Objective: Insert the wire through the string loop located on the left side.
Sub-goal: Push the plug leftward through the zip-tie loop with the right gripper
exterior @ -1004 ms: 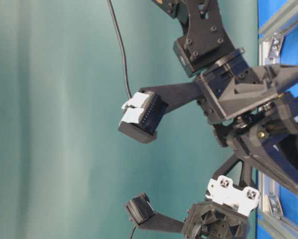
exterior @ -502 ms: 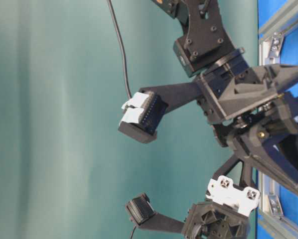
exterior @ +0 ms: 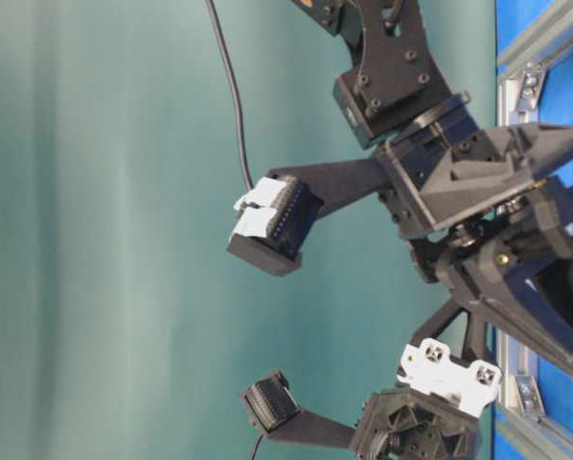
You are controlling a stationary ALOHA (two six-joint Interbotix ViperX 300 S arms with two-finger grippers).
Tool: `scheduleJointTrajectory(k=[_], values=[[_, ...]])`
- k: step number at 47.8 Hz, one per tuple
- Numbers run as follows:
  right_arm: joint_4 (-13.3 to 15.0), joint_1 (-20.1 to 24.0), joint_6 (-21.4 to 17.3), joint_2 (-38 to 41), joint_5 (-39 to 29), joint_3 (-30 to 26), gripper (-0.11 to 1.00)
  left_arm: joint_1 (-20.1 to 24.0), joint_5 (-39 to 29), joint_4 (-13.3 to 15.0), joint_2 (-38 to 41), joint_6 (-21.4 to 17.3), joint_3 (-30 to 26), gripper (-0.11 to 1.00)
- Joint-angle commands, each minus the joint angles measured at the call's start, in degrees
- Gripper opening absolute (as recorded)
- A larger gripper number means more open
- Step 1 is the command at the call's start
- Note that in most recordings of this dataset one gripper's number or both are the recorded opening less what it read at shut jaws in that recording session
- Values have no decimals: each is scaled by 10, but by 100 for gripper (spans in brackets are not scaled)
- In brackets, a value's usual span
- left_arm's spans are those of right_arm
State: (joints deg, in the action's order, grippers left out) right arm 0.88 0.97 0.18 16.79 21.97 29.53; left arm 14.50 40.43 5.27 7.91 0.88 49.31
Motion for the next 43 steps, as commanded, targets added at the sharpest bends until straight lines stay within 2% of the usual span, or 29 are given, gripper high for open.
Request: scheduleJointTrajectory(k=[1,12,31,43], values=[[-2,-1,-3,-11,6,-8,0,-1,3,-1,-18,1,-4,0],[-3,-1,-4,4,21,-28,0,-2,2,-1,-18,0,-4,0],[-3,4,-6,62,20,-104,0,-1,3,-1,-18,1,-4,0],[-5,5,-6,68,22,-116,0,-1,2,-1,-17,0,-4,0]])
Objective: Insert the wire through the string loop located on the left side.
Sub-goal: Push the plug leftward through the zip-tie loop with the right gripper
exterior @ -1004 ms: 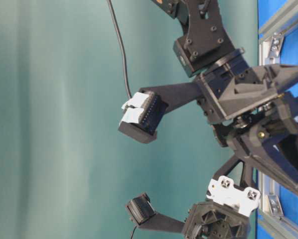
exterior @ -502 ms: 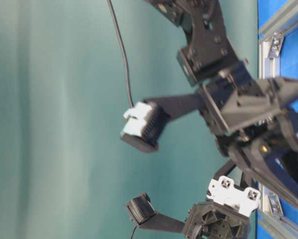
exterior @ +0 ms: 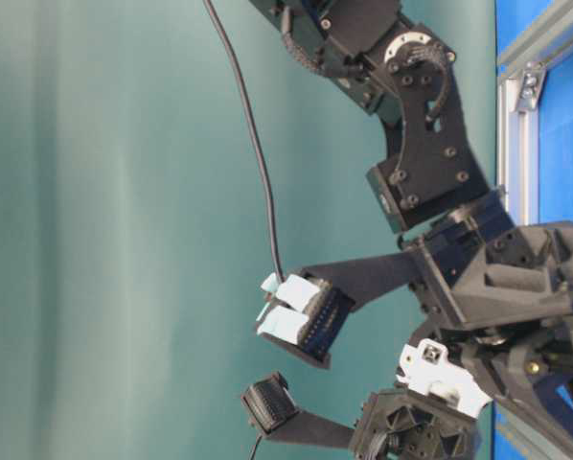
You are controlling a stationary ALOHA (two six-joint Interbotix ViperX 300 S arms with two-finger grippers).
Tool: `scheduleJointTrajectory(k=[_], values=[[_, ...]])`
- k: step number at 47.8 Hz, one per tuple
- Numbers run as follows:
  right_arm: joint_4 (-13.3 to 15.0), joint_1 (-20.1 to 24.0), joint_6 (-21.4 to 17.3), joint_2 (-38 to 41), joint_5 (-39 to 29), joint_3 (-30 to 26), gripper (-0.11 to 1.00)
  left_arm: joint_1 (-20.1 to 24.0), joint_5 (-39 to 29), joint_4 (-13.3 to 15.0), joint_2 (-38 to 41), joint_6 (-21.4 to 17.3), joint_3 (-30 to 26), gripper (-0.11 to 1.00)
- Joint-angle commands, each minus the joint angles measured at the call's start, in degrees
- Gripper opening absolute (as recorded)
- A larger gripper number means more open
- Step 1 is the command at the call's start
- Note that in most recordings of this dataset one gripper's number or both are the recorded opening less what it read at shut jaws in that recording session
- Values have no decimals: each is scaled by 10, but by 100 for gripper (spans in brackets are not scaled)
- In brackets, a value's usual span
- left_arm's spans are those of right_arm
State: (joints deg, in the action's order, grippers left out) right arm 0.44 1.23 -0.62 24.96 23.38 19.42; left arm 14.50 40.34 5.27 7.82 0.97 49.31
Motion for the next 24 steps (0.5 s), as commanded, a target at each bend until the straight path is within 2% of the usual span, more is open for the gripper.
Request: scheduleJointTrajectory(k=[1,24], values=[[-1,3,2,-13,8,-15,0,-2,3,-2,-17,-1,-4,0],[-7,3,2,-13,12,-14,0,0,3,-1,-18,-2,-3,0]])
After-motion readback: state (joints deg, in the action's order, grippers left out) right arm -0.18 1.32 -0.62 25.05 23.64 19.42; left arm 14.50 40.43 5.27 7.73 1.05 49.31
